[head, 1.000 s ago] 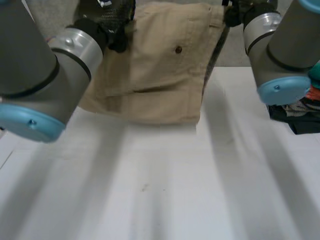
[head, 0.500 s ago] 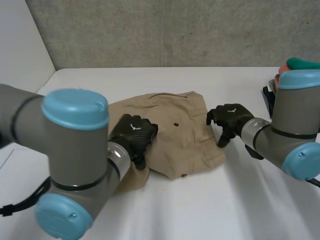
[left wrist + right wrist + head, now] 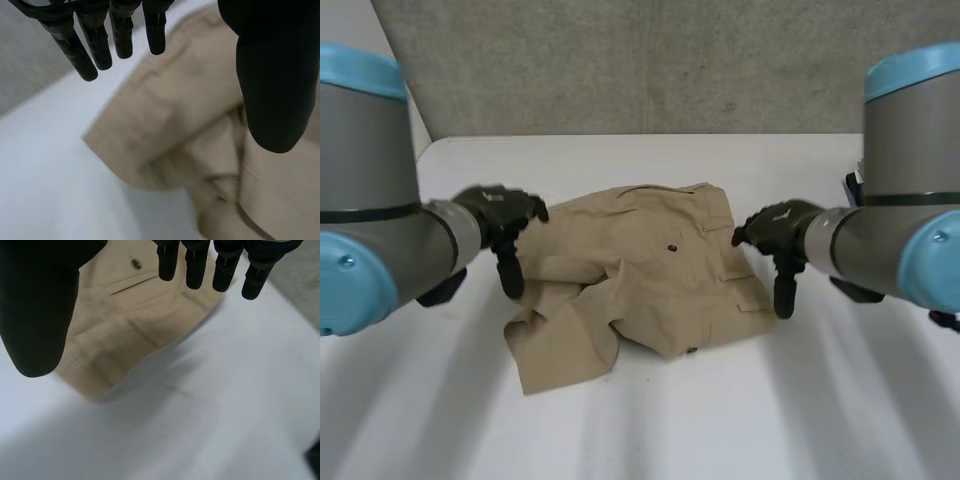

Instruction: Fold the laundry.

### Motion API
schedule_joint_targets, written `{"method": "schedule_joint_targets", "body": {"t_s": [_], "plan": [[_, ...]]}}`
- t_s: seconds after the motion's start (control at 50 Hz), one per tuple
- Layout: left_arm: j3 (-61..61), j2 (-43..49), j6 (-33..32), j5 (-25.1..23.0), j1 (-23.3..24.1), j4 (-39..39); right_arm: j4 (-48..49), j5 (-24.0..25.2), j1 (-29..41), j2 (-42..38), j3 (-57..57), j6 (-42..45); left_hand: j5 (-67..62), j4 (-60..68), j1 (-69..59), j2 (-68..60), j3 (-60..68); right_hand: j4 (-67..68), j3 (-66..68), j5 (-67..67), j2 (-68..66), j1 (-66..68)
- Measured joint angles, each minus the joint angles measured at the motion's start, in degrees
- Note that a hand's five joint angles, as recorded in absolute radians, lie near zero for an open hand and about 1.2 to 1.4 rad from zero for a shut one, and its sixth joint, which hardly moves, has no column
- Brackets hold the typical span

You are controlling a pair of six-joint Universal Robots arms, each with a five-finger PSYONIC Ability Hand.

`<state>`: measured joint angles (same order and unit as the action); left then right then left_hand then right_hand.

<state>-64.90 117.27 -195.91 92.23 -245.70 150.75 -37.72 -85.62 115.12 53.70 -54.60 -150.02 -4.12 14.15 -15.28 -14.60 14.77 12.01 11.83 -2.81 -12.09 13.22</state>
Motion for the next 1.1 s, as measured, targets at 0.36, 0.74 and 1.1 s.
{"method": "schedule_joint_targets", "body": {"t_s": [0.36, 0.74, 1.1], "plan": [[-1.73, 1.76, 0.30, 2.93, -0.60, 13.74, 20.61, -0.30, -0.31, 1.88, -8.82, -5.67, 0.43, -0.59, 0.00, 1.04, 0.00, 3.97, 4.52, -3.94, -3.85, 2.01], [2.71, -0.43, 2.61, -1.65, -2.39, 11.58, 35.29, 4.16, 2.83, -23.25, 20.52, -7.73, 0.43, -0.59, 0.00, 1.04, 0.00, 4.99, 5.53, -4.91, -4.81, 2.53], [-3.31, -3.58, 3.09, -3.30, -2.93, 14.01, 38.97, 10.20, 0.86, -46.07, 44.65, -1.42, 0.43, -0.59, 0.00, 1.04, 0.00, 40.98, 41.27, -38.15, -41.32, 39.46]]}}
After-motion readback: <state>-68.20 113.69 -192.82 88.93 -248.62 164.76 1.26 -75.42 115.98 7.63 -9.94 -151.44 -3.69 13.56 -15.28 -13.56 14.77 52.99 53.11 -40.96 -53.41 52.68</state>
